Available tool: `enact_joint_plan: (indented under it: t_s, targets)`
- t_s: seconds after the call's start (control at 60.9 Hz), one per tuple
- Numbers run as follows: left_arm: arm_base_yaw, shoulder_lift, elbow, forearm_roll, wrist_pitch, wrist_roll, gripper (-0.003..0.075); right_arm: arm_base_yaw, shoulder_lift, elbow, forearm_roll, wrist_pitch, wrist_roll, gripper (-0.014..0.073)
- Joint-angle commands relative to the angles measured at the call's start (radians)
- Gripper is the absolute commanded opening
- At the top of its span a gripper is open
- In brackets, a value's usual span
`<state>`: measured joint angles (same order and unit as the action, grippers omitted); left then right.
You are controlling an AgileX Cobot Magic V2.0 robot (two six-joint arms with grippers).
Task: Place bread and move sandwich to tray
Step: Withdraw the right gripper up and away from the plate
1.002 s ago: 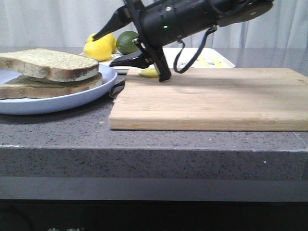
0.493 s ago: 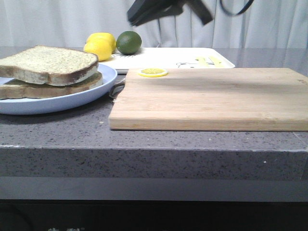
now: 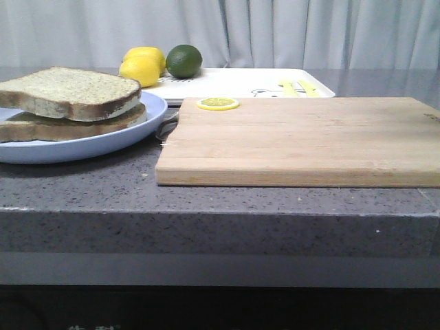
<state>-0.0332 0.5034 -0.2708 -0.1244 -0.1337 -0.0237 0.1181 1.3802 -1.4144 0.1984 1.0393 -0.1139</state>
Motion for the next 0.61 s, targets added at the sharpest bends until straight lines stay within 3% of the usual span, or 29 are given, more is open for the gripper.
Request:
enact_joint_plan:
  t_s: [0.0, 0.312, 0.591]
  targets:
    - [-0.001, 0.009, -0.032, -0.007, -0.083, -0.007, 0.0494, -0.073, -0.094, 0.012, -0.018, 0.017, 0.024, -0.0059]
    - [-0.001, 0.009, -0.032, -0.007, -0.083, -0.007, 0.0494, -0.115, -0.462, 0.456, 0.001, -0.363, 0.018, -0.0059]
    - [-0.001, 0.009, -0.032, -0.007, -0.089, -0.007, 0.0494, -0.115, -0.793, 0.818, 0.009, -0.552, 0.018, -0.0059]
